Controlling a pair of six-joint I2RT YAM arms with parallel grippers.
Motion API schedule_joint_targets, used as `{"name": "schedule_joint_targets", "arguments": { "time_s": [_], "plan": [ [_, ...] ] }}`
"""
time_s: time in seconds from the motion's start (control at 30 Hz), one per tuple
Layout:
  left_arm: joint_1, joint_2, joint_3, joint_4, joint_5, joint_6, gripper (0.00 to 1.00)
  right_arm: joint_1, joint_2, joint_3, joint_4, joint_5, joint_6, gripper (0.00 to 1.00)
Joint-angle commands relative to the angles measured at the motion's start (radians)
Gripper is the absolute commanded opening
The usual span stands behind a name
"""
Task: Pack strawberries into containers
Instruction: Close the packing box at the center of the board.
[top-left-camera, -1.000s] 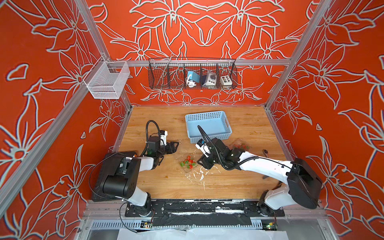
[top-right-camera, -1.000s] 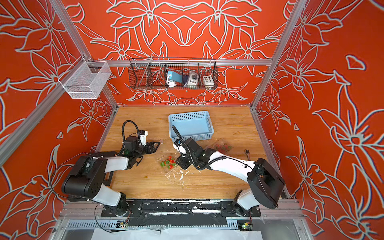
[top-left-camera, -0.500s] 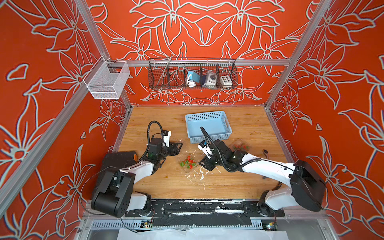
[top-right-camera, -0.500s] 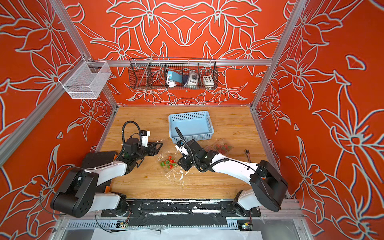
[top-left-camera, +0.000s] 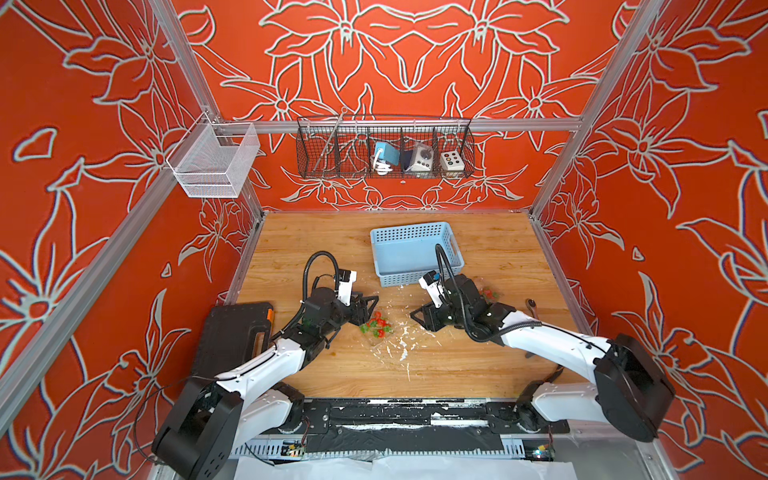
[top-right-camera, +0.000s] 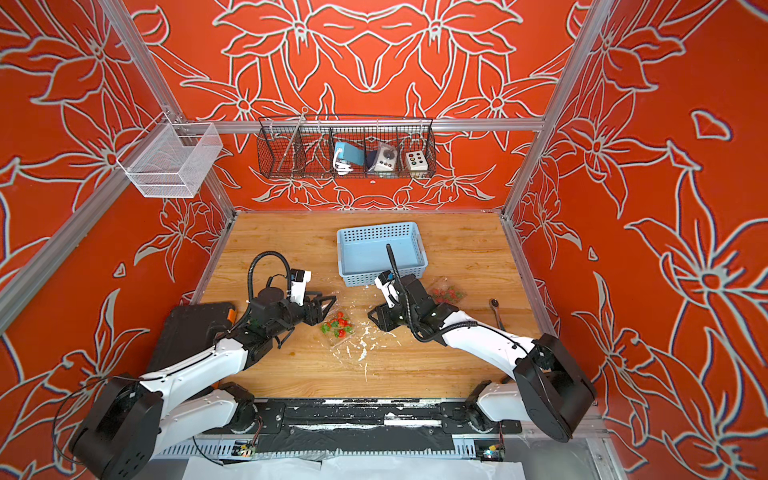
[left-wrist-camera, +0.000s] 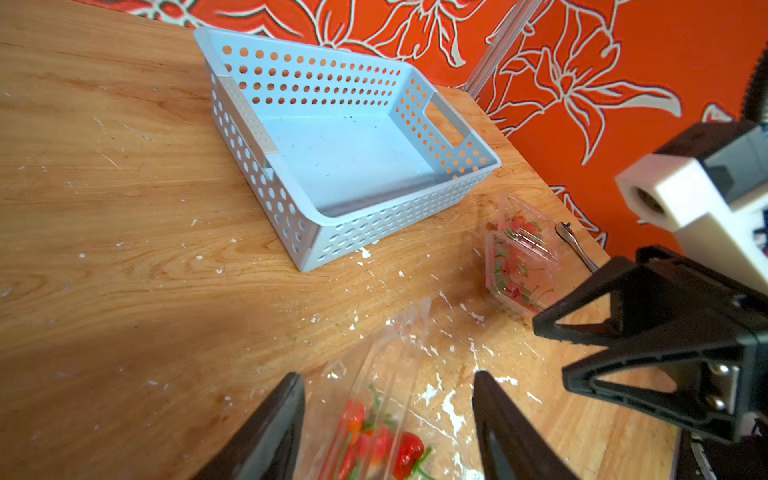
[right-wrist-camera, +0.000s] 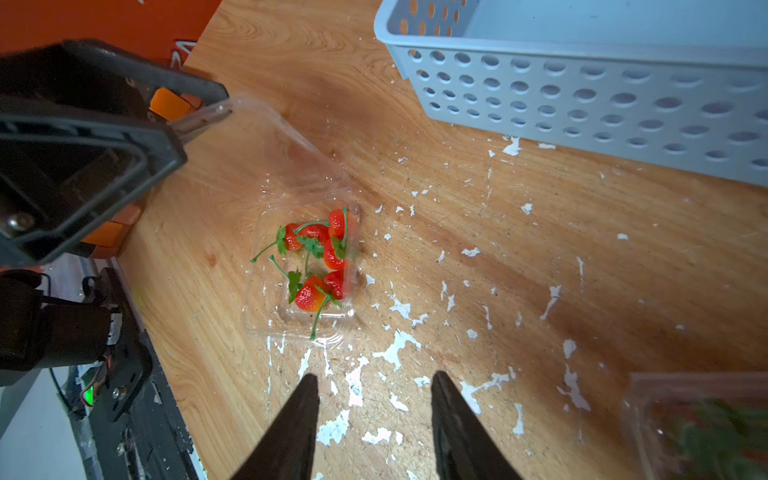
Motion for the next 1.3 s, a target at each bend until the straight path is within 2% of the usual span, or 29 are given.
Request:
{"name": "schedule_joint_targets", "arguments": {
  "time_s": [0.0,0.1,0.33,0.87,1.07,1.27],
  "plan": [
    [-0.053,-0.062,-0.024,-0.045,-0.052,-0.005,0.64,-0.011,-0.016,-0.018,0.037,-0.028,0.037,0.46],
    [-0.091,-0.123,-0.042,-0.081,-0.091,-0.008,0.64,-0.016,-0.010,-0.017,0.042,-0.034,0.038,0.46],
    [-0.169,-0.166,-0.074,-0.109,-0.120,-0.023,0.64,-0.032,0.012,-0.018,0.069,-0.051,0.057,0.47],
    [-0.274,-0.092,-0.145,-0.067,-0.197,-0.036,0.62,-0.052,0.061,-0.005,0.116,-0.133,0.083,0.49],
    [-0.303,-0.017,-0.128,-0.074,-0.215,-0.032,0.62,-0.052,0.152,-0.009,0.204,-0.203,0.113,0.52],
    [-0.322,-0.028,-0.135,-0.082,-0.240,-0.046,0.62,-0.046,0.251,-0.001,0.302,-0.267,0.150,0.52]
  ]
}}
